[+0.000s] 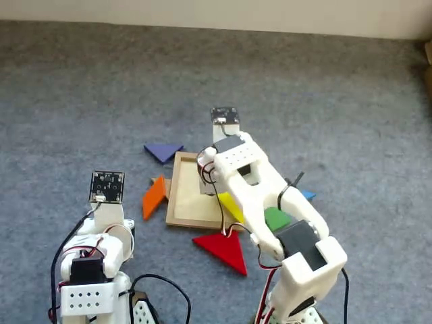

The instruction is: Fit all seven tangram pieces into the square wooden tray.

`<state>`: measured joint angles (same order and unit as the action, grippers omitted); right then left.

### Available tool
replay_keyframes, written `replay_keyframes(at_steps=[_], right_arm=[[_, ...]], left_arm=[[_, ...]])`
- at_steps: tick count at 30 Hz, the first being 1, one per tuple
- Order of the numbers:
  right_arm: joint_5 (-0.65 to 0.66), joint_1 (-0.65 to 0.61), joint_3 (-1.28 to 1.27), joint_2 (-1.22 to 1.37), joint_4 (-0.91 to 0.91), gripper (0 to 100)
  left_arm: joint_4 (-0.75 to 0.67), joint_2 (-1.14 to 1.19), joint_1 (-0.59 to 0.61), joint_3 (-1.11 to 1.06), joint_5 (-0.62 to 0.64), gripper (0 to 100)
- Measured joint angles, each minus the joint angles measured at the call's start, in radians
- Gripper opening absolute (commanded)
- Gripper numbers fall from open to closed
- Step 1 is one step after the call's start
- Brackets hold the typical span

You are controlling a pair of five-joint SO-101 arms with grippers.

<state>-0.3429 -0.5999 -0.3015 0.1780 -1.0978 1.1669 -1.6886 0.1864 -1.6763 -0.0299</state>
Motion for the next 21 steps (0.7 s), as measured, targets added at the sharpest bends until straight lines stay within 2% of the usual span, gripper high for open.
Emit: replay_keyframes(at_steps=[8,13,21], right_arm=[[0.000,0.000,0.000,0.000,0.002,23.5],[0.000,-0.005,0.000,0.000,0.003,35.5],[0.000,-0.035,0.000,0.000,0.006,36.0]], left_arm=[[0.000,0.000,0.000,0.000,0.000,0],[0.000,0.000,0.000,0.000,0.000,0],[0.000,0.000,0.000,0.000,0.000,0]])
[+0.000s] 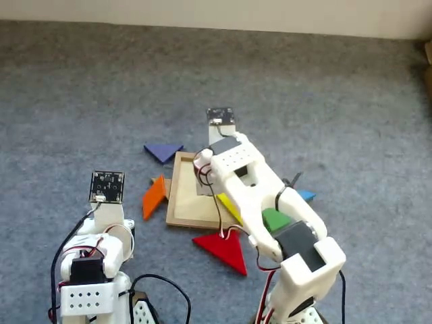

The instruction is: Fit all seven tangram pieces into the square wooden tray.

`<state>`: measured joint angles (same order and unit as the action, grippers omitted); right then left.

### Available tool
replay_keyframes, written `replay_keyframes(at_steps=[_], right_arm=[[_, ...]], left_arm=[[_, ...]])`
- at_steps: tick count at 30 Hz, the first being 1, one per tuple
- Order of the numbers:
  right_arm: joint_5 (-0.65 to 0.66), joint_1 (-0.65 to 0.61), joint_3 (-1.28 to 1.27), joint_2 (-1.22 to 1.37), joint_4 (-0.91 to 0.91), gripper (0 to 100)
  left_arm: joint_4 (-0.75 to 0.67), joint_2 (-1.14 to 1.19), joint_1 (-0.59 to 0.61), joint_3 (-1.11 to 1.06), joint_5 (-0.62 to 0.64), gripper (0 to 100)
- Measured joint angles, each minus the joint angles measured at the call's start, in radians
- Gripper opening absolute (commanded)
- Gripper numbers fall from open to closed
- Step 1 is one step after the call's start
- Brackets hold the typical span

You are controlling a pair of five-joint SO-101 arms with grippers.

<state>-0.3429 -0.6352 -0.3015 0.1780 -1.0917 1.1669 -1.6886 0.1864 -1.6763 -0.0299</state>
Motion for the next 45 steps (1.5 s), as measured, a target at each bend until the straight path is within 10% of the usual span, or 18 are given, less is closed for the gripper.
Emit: replay_keyframes(at_steps=[45], right_arm=[[0.002,-0.014,-0.098,-0.218,0.000,20.7]], left_arm=[[0.000,0.000,0.000,0.000,0.000,0]])
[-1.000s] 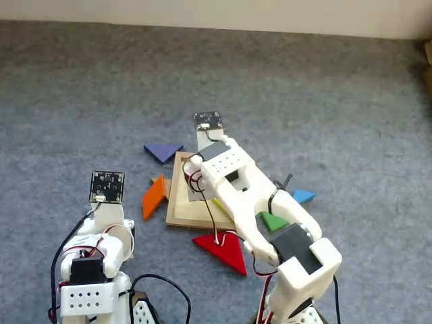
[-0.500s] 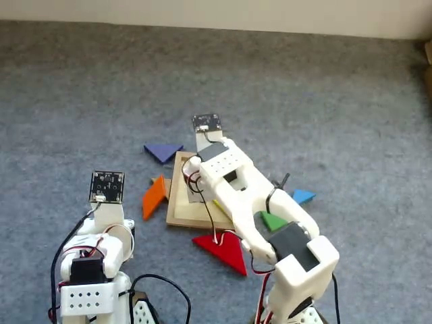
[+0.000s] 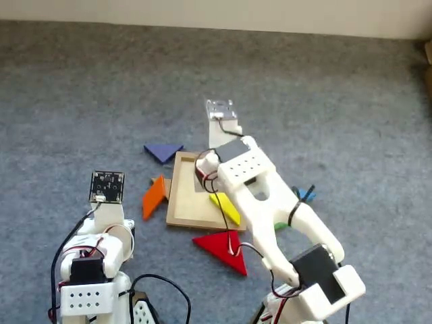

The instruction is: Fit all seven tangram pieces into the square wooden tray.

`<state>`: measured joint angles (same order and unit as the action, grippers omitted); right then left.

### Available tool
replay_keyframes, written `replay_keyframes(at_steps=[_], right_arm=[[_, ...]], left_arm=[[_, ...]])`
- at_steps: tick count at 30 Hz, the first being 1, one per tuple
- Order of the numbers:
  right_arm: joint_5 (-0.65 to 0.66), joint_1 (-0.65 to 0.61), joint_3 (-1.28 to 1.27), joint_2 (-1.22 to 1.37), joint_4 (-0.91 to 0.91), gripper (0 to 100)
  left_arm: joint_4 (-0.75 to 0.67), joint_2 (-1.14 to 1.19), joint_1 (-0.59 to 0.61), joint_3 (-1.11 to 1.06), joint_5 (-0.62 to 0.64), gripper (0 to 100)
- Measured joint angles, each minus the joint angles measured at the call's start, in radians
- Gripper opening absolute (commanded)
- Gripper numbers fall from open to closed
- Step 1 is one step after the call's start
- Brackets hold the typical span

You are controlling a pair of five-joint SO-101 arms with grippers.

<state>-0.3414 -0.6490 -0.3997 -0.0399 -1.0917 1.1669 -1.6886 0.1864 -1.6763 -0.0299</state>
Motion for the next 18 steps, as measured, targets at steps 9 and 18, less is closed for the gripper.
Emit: replay_keyframes(at_steps=[9,18], right_arm=[[0.000,-0.038,-0.130,-0.005,0.150,3.4],[0.000,-0.023,-0.227,-0.005,0.203,3.3]], left_arm=[[0.000,0.000,0.000,0.000,0.000,0],[0.000,0.000,0.000,0.000,0.000,0]])
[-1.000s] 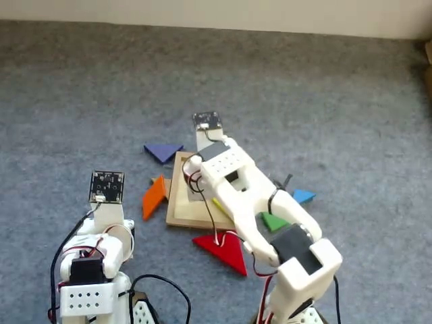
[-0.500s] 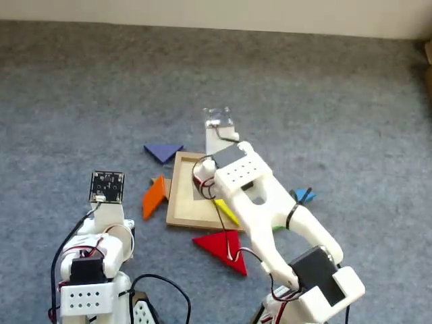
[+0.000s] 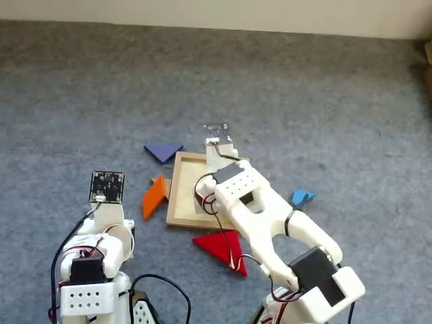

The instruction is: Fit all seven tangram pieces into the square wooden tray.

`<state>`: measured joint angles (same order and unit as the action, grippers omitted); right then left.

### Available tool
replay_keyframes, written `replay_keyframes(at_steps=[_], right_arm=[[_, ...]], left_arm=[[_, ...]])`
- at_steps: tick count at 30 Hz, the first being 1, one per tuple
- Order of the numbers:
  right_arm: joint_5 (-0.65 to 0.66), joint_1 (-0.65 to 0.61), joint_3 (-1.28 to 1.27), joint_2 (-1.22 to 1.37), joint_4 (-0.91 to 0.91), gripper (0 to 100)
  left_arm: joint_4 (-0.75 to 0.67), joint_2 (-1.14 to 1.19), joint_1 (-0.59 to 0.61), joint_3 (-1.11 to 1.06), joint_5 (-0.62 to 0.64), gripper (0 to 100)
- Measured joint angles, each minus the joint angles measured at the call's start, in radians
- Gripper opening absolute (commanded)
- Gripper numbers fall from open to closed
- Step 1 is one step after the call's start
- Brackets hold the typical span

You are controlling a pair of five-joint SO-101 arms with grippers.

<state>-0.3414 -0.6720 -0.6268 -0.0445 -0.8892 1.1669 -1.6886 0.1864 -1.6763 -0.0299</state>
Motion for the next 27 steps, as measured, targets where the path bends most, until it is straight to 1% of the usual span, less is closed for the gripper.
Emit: replay_keyframes(at_steps=[4,9,15,21,27], right_arm=[[0.000,0.040,0.000,0.000,0.017,3.3],[0.000,0.055,0.000,0.000,0.129,3.3],[0.000,0.055,0.000,0.000,0.137,3.1],[0.000,0.055,0.005,-0.011,0.003,3.1],[0.006,0.055,0.008,-0.129,-0.109,3.0]], left_arm=[[0.000,0.000,0.000,0.000,0.000,0],[0.000,0.000,0.000,0.000,0.000,0],[0.000,0.000,0.000,0.000,0.000,0],[0.000,0.000,0.000,0.000,0.000,0],[0.000,0.000,0.000,0.000,0.000,0]])
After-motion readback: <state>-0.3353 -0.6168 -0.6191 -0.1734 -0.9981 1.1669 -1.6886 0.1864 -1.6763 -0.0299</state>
